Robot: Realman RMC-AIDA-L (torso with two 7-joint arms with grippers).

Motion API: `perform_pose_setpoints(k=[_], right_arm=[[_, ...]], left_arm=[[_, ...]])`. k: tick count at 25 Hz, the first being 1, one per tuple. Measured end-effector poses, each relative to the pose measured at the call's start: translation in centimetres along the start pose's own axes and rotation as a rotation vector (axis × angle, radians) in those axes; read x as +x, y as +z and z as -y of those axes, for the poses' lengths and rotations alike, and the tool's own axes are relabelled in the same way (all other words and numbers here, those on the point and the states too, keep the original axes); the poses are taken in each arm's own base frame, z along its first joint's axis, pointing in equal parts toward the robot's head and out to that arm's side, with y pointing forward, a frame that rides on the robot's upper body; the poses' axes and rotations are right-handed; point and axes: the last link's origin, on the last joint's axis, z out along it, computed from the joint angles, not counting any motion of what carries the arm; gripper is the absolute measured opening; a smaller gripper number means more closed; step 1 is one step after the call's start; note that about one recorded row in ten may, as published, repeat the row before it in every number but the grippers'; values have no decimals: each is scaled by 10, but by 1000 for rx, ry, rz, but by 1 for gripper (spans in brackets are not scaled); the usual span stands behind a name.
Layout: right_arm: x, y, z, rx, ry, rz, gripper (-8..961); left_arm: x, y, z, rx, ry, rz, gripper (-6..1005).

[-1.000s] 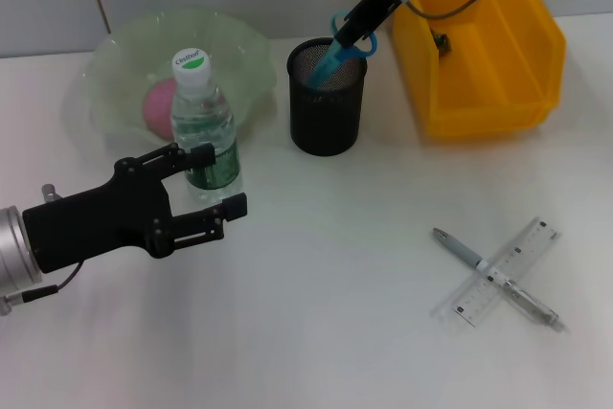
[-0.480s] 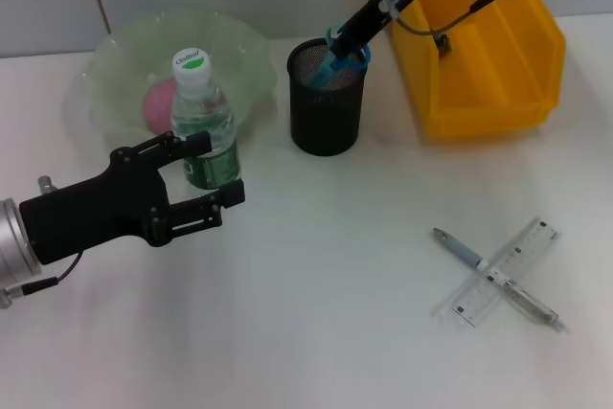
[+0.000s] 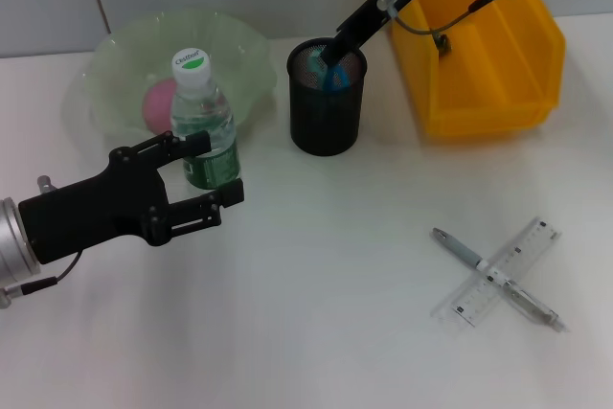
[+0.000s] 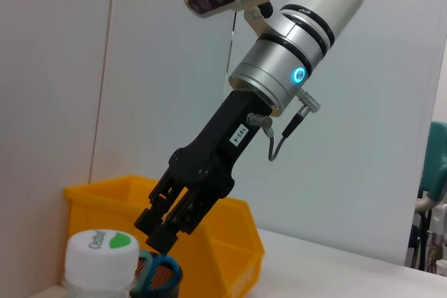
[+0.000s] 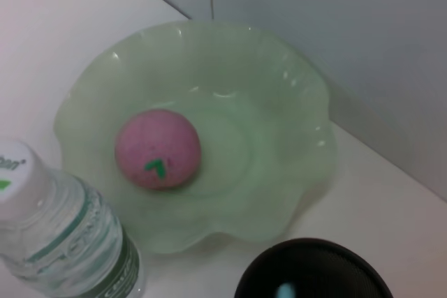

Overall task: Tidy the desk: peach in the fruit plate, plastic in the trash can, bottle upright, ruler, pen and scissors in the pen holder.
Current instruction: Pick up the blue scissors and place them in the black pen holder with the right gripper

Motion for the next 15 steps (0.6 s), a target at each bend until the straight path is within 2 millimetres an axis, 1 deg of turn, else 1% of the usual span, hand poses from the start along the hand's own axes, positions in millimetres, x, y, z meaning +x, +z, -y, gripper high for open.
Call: perform_pose_setpoints(k=[5,11,15], right_arm=[[-2,-1,-2,4,-7,19,492],[-1,-5,-2,-3,7,30,620],[4,-17,-4,-24,13,71,675]], left_arm=[[0,0,0,-1,0,0,814],[0,0,0,-2,-1,-1,814],[0,0,-1,-6,-1,-3,814]])
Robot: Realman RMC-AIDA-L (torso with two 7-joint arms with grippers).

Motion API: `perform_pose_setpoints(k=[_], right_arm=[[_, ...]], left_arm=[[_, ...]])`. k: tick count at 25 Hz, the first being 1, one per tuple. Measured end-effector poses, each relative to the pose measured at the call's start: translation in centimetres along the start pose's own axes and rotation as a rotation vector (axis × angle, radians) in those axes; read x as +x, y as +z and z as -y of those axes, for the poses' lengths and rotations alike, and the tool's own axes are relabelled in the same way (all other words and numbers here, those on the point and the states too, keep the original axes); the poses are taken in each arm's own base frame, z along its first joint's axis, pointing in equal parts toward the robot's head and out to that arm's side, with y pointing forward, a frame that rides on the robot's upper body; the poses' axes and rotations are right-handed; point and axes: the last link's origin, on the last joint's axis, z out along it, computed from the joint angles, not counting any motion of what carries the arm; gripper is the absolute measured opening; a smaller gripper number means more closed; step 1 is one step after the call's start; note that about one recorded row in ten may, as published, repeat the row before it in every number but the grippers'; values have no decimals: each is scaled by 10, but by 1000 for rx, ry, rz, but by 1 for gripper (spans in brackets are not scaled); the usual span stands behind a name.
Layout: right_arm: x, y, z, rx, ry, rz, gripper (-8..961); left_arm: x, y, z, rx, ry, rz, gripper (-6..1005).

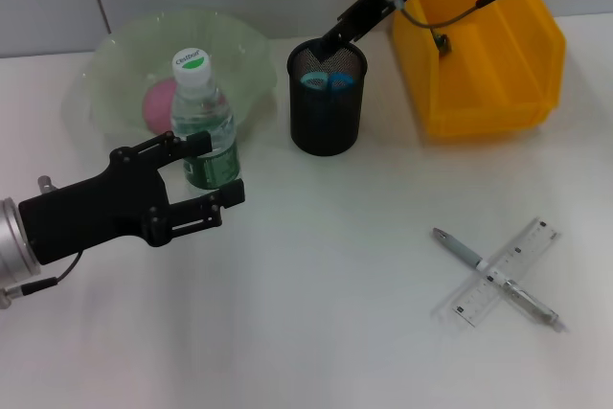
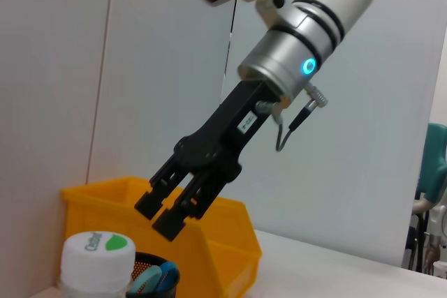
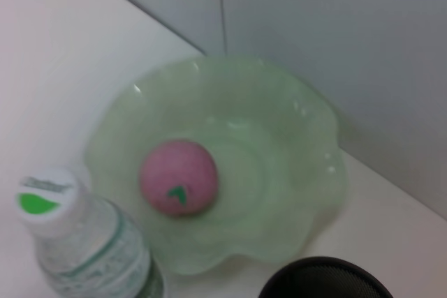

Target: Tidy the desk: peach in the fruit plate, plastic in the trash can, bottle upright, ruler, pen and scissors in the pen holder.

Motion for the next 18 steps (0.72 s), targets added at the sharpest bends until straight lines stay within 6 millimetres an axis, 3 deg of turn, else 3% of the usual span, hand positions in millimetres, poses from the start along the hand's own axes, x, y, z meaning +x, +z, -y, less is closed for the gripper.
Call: perform_pose_setpoints(k=[5,7,11,18], right_arm=[[11,-25,-4,-74,26,68,715],[25,-42,-2,-128,50,105,715],[38,-59,0,-165,58,138,716],[79,-80,9,-240,112,164,713]], left_arm=[[1,-1,1,-1,4,7,814],[1,-2,2,0,2,10,814],[1,-2,2,0,1,11,814],[2,-1,2,0,-13,11,814]])
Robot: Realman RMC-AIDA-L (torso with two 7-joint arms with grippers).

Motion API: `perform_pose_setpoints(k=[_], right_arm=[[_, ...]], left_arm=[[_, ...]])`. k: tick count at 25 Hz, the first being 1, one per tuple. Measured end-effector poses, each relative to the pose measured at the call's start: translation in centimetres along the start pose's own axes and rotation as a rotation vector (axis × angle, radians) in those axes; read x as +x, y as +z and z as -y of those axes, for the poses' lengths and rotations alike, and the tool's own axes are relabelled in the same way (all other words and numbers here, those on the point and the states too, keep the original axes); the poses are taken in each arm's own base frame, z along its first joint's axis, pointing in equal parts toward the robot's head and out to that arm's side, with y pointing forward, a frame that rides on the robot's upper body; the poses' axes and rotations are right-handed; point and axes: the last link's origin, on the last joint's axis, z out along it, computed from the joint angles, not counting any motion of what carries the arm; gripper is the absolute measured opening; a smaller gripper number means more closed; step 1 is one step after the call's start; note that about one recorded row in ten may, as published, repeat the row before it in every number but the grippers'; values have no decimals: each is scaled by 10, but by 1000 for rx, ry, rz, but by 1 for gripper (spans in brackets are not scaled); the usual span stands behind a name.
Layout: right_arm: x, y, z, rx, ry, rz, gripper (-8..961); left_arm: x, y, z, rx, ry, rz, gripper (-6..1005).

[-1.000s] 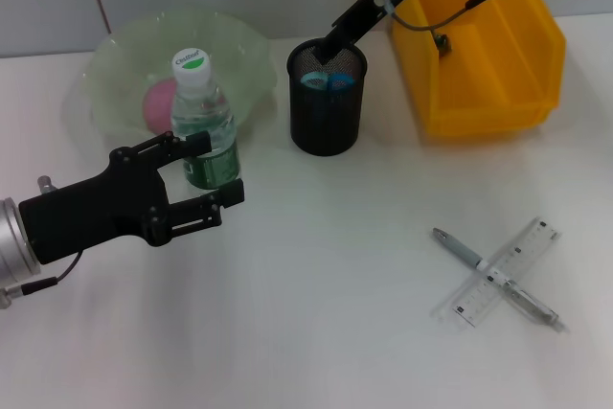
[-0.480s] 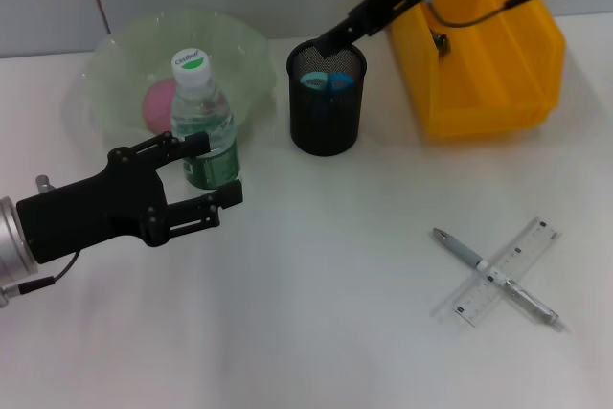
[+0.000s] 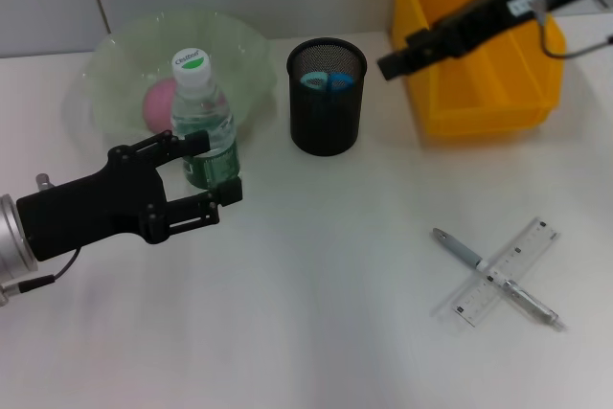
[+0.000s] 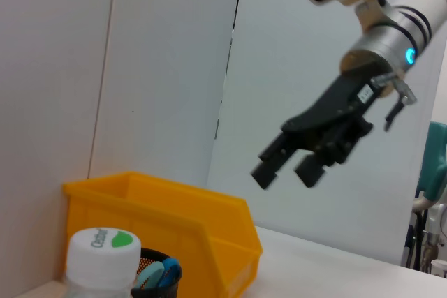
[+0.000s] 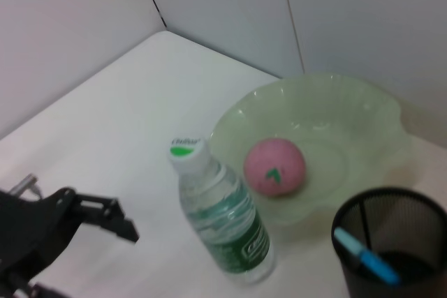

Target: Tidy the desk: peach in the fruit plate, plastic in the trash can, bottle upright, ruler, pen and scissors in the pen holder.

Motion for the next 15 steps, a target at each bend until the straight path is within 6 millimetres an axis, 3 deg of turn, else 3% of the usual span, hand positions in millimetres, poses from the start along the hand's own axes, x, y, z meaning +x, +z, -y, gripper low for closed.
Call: perform_pose_setpoints(k=[3,8,9,15], right_arm=[[19,-9,4,-30,24,63,711],[55,-24,11,-116,33,325,711],[72,-22,12,-149,58,391,711],[105,-8,15,-165,85,375,711]], left_arm=[[0,1,0,1,-12,1,814],[0,0,1,5,-24,0,814],[0,0,1,5,-24,0,815],[-3,0,-1,-4,-26,14,815]])
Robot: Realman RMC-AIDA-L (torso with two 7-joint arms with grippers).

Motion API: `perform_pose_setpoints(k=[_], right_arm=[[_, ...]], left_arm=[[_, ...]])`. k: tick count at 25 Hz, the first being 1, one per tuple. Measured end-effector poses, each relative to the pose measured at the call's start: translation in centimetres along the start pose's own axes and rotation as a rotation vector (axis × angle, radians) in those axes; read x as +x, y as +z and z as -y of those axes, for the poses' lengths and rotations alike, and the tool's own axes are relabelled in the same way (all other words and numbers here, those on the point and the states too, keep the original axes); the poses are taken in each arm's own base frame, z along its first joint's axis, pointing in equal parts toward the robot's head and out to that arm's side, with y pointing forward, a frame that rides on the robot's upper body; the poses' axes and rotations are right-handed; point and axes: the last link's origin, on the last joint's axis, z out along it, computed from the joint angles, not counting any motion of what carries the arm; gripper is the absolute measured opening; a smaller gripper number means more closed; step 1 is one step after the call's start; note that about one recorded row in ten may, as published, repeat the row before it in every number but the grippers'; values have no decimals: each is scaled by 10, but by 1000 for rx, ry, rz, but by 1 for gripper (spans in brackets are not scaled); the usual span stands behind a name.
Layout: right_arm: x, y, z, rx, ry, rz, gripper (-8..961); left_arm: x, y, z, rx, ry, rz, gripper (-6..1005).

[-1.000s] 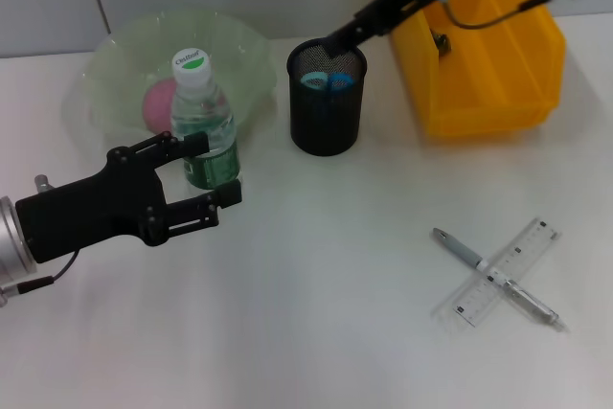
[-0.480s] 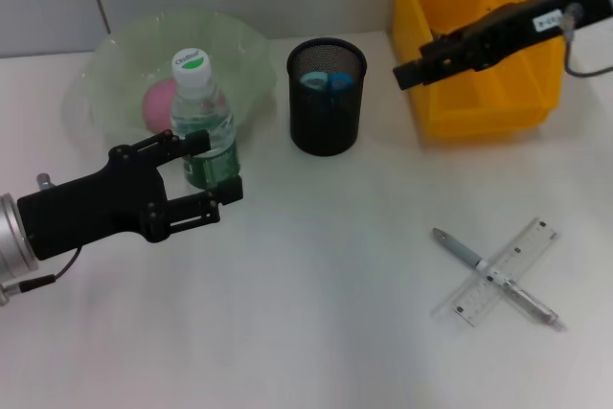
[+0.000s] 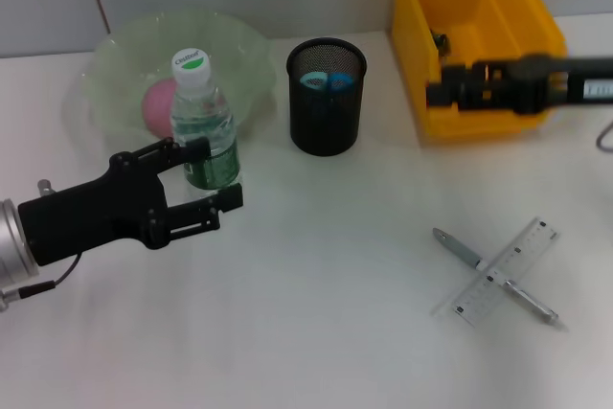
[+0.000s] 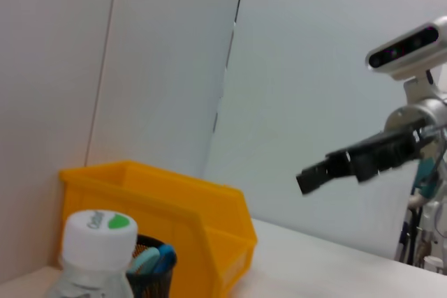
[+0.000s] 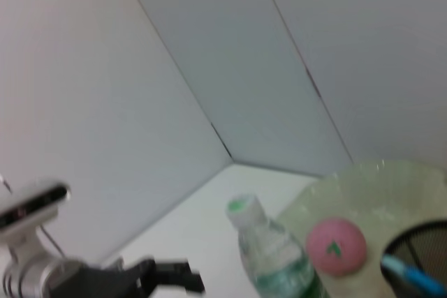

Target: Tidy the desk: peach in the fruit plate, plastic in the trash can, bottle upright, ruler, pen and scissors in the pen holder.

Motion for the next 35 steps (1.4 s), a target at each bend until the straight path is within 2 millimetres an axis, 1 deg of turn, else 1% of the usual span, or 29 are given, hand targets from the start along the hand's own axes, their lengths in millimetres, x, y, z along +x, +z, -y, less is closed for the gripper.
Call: perform_pose_setpoints(k=[5,7,11,15,19,26,29,35], right_arm=[[25,-1,6,13,-106,-85,711],[30,-1,6,5,-144,-117,711],[34,4,-2,-53,-224,-196,711],[29,9,-14,-116,-320,-288,711],[19,14,-23,-150,-406,-389,711],[-2,26,-23,-161,-497,-581,710],[-7,33,-23,-168,-540,-650,710],[-13,46,-30,-217,-645,-755,710]], left_arm=[[-4,0,-2,-4,-3,19,815],[-4,0,-2,-3,-3,20,815],[-10,-2,-5,-15,-9,46,815],[-14,-4,-4,-8,-3,76,815],[-16,-3,-3,2,1,94,815],[-17,1,-2,9,-10,89,815],[-17,3,-1,19,-23,94,815],[-19,3,1,34,-30,100,815]])
